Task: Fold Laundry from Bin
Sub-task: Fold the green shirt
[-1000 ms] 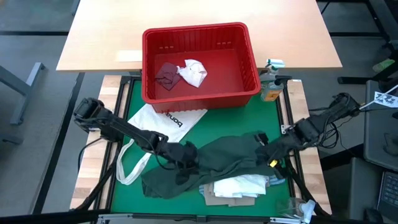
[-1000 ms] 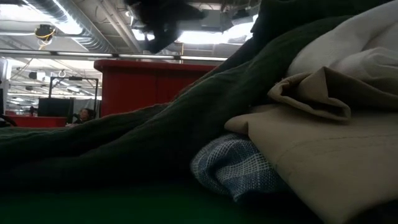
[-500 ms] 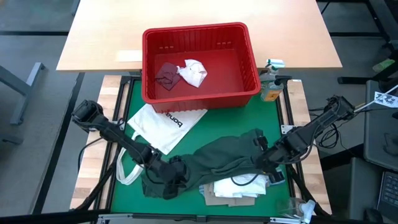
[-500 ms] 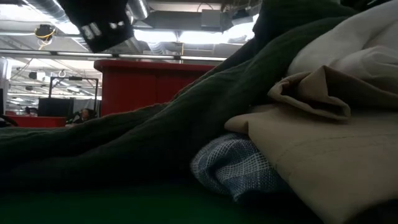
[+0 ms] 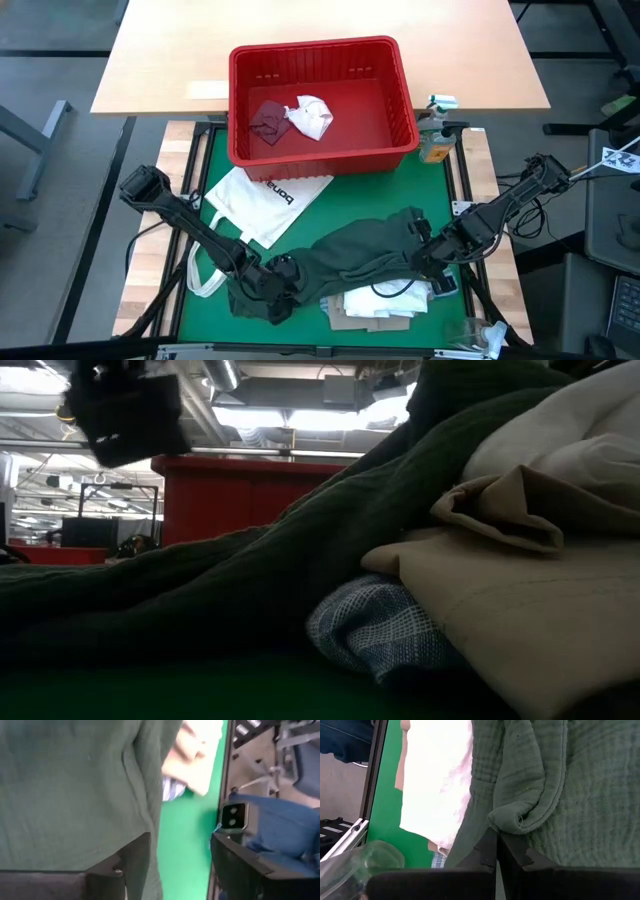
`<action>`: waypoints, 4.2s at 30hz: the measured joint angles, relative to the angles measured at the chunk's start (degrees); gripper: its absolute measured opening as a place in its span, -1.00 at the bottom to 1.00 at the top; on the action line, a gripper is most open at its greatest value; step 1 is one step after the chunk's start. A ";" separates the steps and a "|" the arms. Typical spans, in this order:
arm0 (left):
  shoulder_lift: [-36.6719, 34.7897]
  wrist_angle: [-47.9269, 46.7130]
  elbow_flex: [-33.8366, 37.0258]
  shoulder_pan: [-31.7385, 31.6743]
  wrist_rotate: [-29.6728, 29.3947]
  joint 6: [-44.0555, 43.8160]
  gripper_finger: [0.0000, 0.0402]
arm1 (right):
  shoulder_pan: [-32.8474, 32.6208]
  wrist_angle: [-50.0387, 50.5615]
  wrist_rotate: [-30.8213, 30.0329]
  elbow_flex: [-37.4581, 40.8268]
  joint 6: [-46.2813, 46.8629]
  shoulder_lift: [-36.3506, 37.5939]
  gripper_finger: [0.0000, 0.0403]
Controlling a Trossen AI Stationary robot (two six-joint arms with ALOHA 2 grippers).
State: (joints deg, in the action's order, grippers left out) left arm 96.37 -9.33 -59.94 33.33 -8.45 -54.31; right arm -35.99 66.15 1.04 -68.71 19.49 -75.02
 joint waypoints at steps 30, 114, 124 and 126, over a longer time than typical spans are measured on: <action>10.68 -4.46 -0.02 3.12 2.92 1.90 -0.74 | 0.00 0.00 0.01 0.00 0.41 0.00 -0.97; 1.84 -29.32 -0.02 5.28 8.94 -13.08 -0.38 | 21.40 -4.22 3.09 9.79 -4.44 -7.65 -0.42; -0.66 -30.17 0.00 7.03 9.03 -16.21 -0.38 | 21.40 -1.61 3.10 9.77 -4.89 -7.63 -0.42; -2.73 -30.24 0.00 7.09 9.05 -16.23 -0.38 | 21.40 -1.51 3.10 9.77 -4.93 -7.63 -0.42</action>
State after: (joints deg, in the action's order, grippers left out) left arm 93.64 -39.57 -59.94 40.42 0.60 -70.54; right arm -14.59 64.65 4.14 -58.94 14.56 -82.65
